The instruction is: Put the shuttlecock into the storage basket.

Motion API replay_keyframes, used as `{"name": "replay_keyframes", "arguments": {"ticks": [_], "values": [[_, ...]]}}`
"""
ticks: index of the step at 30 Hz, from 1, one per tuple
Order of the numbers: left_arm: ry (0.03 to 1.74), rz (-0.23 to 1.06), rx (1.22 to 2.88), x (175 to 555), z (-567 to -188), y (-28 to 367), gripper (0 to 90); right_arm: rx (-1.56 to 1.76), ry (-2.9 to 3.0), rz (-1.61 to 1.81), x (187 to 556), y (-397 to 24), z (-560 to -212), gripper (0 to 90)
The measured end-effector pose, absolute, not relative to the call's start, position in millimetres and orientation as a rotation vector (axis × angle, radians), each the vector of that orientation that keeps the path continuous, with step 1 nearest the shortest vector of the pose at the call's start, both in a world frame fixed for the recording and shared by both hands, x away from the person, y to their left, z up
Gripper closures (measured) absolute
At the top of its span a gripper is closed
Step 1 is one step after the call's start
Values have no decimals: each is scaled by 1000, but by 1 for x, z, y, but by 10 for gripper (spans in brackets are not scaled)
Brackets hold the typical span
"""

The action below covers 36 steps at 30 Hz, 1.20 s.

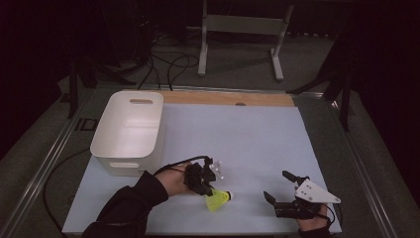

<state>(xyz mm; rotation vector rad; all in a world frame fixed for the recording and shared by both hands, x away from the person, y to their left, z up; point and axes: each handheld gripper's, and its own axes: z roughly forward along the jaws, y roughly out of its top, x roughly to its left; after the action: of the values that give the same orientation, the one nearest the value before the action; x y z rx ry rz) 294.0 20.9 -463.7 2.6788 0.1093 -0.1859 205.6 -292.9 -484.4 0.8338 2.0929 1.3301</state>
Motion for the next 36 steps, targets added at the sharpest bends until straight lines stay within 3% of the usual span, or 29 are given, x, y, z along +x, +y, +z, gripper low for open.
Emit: {"name": "replay_keyframes", "arguments": {"ticks": [36], "values": [[-42,-249,2633,289,-420,79,897,825,2090,1340,205,-293,-484,85]]}}
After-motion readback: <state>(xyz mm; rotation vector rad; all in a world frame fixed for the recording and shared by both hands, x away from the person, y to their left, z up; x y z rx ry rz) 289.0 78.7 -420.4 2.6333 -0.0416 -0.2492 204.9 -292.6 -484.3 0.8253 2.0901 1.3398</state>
